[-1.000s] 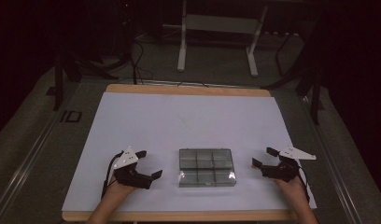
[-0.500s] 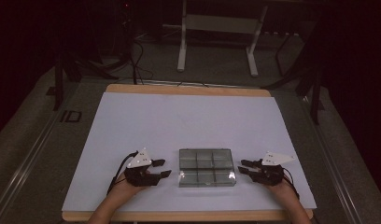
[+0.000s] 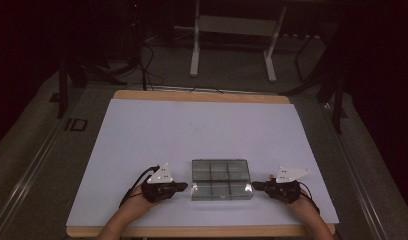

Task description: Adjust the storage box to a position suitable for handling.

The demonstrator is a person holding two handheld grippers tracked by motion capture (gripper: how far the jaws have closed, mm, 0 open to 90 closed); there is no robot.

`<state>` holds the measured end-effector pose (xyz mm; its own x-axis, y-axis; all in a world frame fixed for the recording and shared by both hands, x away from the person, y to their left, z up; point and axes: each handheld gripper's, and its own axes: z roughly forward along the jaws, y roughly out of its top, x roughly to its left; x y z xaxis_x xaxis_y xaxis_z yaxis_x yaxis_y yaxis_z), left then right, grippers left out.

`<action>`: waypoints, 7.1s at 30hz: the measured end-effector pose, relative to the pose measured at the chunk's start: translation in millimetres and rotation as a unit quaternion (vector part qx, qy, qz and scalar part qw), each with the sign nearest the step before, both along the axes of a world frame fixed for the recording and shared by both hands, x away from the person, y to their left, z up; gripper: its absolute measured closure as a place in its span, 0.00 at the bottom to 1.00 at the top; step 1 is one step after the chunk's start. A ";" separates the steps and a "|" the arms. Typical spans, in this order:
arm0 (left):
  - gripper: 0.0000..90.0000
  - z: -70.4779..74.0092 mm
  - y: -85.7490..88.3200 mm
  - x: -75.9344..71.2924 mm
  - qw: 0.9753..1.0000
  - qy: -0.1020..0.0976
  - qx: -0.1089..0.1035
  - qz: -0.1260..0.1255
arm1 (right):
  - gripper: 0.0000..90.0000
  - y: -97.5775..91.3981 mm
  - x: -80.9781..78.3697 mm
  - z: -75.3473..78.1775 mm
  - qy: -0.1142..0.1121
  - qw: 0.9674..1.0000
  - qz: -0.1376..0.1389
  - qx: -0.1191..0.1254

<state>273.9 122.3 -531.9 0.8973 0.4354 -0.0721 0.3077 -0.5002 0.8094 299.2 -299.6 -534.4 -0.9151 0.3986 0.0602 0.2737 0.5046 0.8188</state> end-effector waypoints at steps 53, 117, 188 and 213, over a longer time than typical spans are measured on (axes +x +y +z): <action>0.67 31.4 -15.4 13.9 0.999 -0.027 -0.024 0.015 | 0.77 8.2 9.0 33.0 -0.040 0.998 -0.010 0.047; 0.90 37.4 -23.0 45.2 0.986 -0.102 -0.056 0.121 | 0.90 22.6 41.1 51.7 -0.100 0.987 -0.087 0.085; 0.71 11.4 -33.8 79.3 0.979 -0.013 -0.089 0.181 | 0.67 50.4 70.3 22.2 -0.029 0.982 -0.175 0.057; 0.56 7.4 -40.8 84.5 0.975 0.042 -0.081 0.202 | 0.60 52.0 78.0 20.1 0.046 0.978 -0.197 0.053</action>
